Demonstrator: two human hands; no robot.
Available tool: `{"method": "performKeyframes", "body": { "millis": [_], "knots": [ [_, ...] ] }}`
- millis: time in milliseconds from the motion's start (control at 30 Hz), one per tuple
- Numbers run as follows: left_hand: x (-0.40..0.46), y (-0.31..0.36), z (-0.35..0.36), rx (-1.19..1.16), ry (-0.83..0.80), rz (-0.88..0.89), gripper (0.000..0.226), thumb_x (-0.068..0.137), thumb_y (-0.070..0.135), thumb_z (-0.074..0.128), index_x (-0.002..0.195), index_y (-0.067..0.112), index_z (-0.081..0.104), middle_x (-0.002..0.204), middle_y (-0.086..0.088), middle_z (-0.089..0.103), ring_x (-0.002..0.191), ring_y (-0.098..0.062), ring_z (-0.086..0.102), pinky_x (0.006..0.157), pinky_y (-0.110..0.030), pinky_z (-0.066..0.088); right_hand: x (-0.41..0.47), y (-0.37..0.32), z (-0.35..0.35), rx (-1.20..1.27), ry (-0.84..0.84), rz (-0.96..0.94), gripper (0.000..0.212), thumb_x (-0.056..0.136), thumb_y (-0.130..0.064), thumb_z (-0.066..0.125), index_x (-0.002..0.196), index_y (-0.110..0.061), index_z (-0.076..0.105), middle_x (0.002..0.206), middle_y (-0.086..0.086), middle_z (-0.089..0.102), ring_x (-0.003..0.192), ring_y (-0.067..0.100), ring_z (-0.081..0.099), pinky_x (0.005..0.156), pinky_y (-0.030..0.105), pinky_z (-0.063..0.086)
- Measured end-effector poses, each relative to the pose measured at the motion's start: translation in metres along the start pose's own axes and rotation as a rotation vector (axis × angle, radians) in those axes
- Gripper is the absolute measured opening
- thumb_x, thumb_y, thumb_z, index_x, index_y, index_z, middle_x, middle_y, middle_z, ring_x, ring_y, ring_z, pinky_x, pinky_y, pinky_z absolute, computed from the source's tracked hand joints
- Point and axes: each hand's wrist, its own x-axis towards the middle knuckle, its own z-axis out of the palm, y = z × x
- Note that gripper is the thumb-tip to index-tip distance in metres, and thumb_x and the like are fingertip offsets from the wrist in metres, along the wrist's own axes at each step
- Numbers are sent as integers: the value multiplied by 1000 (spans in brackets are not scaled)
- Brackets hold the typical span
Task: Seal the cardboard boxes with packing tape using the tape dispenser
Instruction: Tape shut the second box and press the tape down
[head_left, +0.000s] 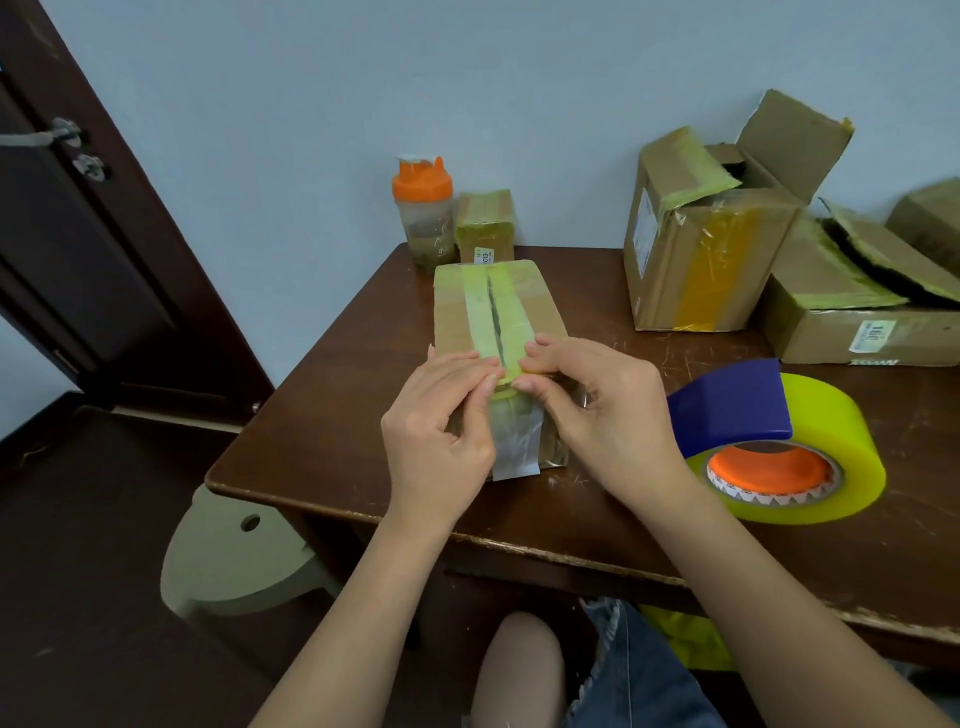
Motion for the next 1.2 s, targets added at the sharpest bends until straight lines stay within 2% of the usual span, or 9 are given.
{"method": "performKeyframes", "body": {
  "millis": [167,300,467,700,867,967,1067,1100,1200],
  "knots": [
    [-3,-1,-12,-79,-79,-19,27,93,9,52,110,1,70,115,-2,68,118,-14,60,105,-41,46,2,-11,-3,-75,-34,32,39,78,-50,69,91,-13,73,100,1,73,97,12,68,78,27,57],
    [-1,-10,-21,-97,-129,-24,22,91,3,58,110,0,70,117,-7,68,123,-16,58,103,-43,48,8,-16,2,-135,-17,24,29,80,-39,75,83,-10,70,84,0,70,78,16,66,63,35,57],
    [1,-12,-23,-124,-138,-44,26,84,-1,70,108,10,70,113,-3,70,120,-13,60,101,-44,50,8,-1,-9,25,-71,-5,15,83,-14,74,97,-9,75,103,6,74,106,19,68,92,42,55],
    [3,-11,-27,-115,-170,-72,24,88,5,61,110,10,71,114,2,68,121,-8,59,103,-39,48,10,5,-19,112,-199,23,31,84,7,65,110,-8,73,114,6,70,119,0,50,104,12,38],
    [12,-6,-43,-81,-361,-108,36,90,-1,55,119,16,67,127,5,64,130,-3,50,109,-35,43,12,-4,-31,108,-354,111,52,85,17,55,123,-16,66,133,-2,60,129,-3,41,105,6,30],
    [31,-1,-68,-113,-691,-220,75,77,-23,43,131,26,59,140,17,51,137,8,33,111,-16,34,23,-2,-53,203,-649,267,77,84,23,40,134,-34,56,149,-17,41,138,-8,26,116,22,27],
    [47,-2,-81,-10,-862,-213,85,77,-25,40,136,34,53,146,23,42,138,14,24,107,-4,25,32,1,-64,147,-749,255,92,76,26,36,131,-45,55,151,-20,36,138,15,40,107,54,39],
    [50,-3,-81,13,-875,-205,79,83,-22,44,136,36,53,146,24,42,138,14,24,109,-6,25,33,2,-62,125,-719,233,88,79,26,39,130,-44,57,150,-18,39,137,17,41,105,52,42],
    [56,-4,-80,-1,-874,-229,62,92,-8,57,132,40,55,141,25,48,136,14,29,115,-20,26,30,2,-54,158,-608,184,64,86,20,52,126,-28,64,141,-8,53,137,1,38,109,22,39]
  ]
}}
